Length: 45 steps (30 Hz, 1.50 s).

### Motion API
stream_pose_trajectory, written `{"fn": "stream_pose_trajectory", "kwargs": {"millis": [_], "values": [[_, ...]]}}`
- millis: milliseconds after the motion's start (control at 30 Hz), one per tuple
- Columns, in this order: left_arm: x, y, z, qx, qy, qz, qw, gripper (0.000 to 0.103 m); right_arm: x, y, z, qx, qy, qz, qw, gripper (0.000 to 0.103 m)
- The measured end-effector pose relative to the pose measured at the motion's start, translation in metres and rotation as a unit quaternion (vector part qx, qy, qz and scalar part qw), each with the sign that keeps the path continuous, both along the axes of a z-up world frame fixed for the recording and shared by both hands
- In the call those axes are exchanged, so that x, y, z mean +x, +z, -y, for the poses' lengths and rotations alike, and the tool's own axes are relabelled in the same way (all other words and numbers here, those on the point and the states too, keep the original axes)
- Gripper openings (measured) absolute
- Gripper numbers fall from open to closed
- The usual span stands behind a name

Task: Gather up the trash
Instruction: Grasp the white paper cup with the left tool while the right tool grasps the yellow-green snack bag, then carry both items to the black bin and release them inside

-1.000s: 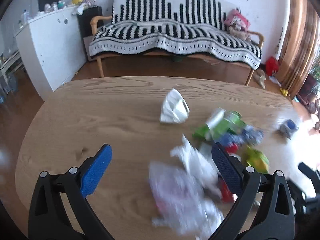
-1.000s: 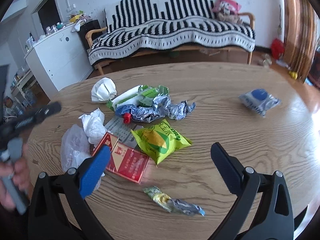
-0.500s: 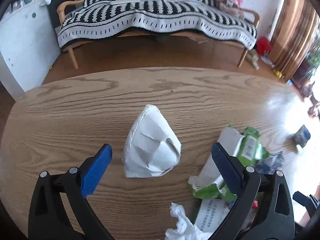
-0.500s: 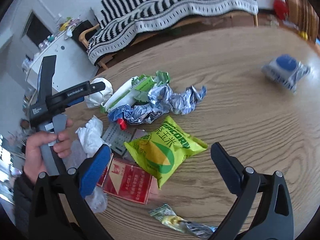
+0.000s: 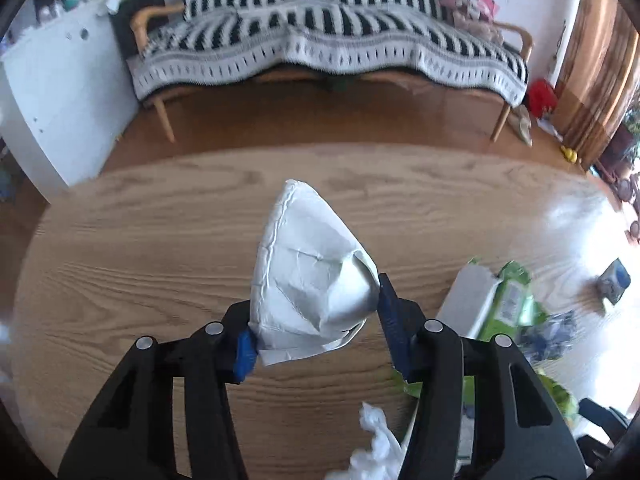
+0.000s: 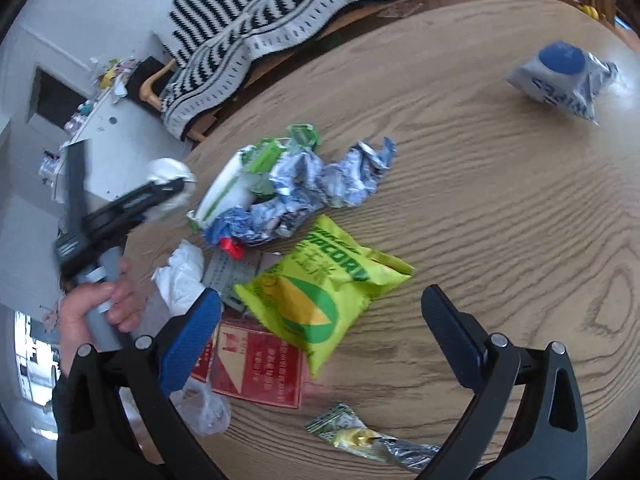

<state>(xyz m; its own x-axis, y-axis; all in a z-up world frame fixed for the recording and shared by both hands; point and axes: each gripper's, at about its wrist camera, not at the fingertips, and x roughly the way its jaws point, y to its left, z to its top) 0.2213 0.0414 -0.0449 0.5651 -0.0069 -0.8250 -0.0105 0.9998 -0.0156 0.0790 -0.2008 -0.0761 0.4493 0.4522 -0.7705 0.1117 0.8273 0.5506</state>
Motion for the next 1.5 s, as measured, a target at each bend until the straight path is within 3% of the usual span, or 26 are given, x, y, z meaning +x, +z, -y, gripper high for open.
{"fn": "stream_pose_trajectory", "kwargs": {"millis": [100, 233, 300, 333, 367, 433, 567, 733, 900, 967, 1133, 1233, 1300, 1433, 1500], "values": [[-0.027, 0.029, 0.002, -0.005, 0.004, 0.029, 0.9996, 0.051, 0.011, -0.008, 0.0, 0.059, -0.009, -0.021, 0.998, 0.097], [-0.062, 0.049, 0.014, -0.001, -0.006, 0.054, 0.9985, 0.051, 0.02, -0.02, -0.006, 0.074, -0.018, -0.05, 0.996, 0.095], [-0.08, 0.053, 0.024, 0.004, -0.015, 0.061, 0.998, 0.051, 0.019, -0.019, -0.008, 0.061, -0.019, -0.047, 0.997, 0.077], [-0.089, 0.054, 0.028, 0.005, -0.019, 0.062, 0.9979, 0.051, 0.018, -0.018, -0.009, 0.052, -0.016, -0.049, 0.997, 0.052], [-0.097, 0.054, 0.034, 0.007, -0.024, 0.062, 0.9978, 0.051, 0.016, -0.017, -0.007, 0.061, -0.014, -0.047, 0.997, 0.051], [-0.109, 0.053, 0.044, 0.009, -0.032, 0.061, 0.9976, 0.051, 0.007, -0.009, 0.002, 0.067, -0.013, -0.032, 0.997, 0.045], [-0.127, 0.054, 0.071, 0.015, -0.062, 0.066, 0.9958, 0.051, -0.022, 0.022, 0.035, 0.038, -0.017, 0.025, 0.999, 0.044], [-0.153, 0.061, 0.138, -0.009, -0.131, 0.077, 0.9883, 0.051, -0.078, 0.061, 0.113, -0.032, -0.063, 0.089, 0.994, 0.044], [-0.187, 0.066, 0.242, -0.035, -0.233, 0.088, 0.9678, 0.051, -0.15, 0.086, 0.22, -0.132, -0.161, 0.125, 0.97, 0.044], [-0.199, 0.065, 0.276, -0.047, -0.264, 0.086, 0.9594, 0.051, -0.183, 0.086, 0.266, -0.169, -0.21, 0.121, 0.955, 0.044], [-0.244, 0.054, 0.386, -0.066, -0.361, 0.081, 0.9267, 0.051, -0.26, 0.059, 0.367, -0.207, -0.316, 0.073, 0.923, 0.044], [-0.279, 0.04, 0.45, -0.084, -0.421, 0.068, 0.9006, 0.051, -0.292, 0.034, 0.411, -0.203, -0.348, 0.034, 0.914, 0.044], [-0.296, 0.027, 0.483, -0.096, -0.448, 0.05, 0.8875, 0.051, -0.314, 0.013, 0.434, -0.203, -0.363, 0.007, 0.91, 0.044], [-0.327, -0.011, 0.543, -0.106, -0.491, 0.011, 0.8649, 0.051, -0.332, -0.026, 0.465, -0.177, -0.375, -0.04, 0.909, 0.045], [-0.334, -0.028, 0.563, -0.101, -0.504, -0.004, 0.8575, 0.051, -0.327, -0.041, 0.473, -0.163, -0.372, -0.059, 0.912, 0.045]]}}
